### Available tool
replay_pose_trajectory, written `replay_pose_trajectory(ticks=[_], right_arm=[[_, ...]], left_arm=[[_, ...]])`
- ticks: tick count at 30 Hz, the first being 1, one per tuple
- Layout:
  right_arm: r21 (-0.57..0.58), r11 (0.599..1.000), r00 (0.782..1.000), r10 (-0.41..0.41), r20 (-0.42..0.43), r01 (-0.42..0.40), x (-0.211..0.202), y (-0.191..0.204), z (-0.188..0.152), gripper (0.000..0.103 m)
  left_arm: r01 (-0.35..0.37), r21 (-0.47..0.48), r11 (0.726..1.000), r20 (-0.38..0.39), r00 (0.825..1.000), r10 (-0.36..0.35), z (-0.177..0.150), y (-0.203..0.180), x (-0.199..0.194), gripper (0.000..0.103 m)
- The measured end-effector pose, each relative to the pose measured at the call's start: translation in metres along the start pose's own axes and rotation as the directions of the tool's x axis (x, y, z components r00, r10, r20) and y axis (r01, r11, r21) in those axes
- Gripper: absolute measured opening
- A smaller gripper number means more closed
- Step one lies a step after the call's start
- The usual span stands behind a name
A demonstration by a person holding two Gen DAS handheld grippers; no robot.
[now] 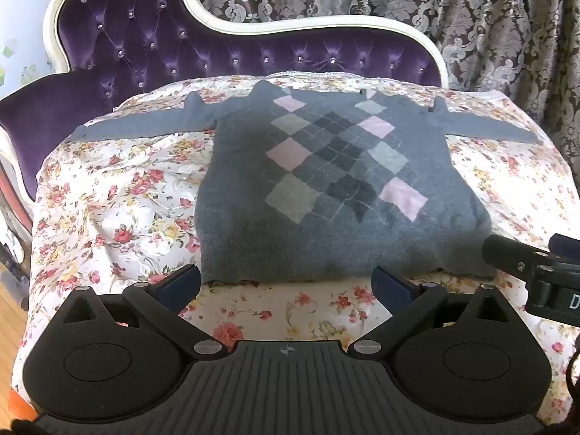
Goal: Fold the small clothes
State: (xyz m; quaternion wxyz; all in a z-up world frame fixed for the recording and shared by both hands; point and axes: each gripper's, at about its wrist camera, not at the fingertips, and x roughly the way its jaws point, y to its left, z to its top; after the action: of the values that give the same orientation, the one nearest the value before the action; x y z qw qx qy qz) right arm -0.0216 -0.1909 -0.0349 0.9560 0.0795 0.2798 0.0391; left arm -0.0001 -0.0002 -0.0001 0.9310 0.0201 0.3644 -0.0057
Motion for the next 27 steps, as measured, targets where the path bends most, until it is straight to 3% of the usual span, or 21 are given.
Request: replay_pose_trajectory(ticks=[27], right_arm=[[-0.002, 1.000, 1.000, 0.002, -0.030, -0.002, 0.0056, 0.0033, 0.0001, 0.102]], left_arm=[[0.002, -0.012, 1.000, -0.036, 0.999, -0.002, -0.0012, 0.0033, 0.0080, 0.102]])
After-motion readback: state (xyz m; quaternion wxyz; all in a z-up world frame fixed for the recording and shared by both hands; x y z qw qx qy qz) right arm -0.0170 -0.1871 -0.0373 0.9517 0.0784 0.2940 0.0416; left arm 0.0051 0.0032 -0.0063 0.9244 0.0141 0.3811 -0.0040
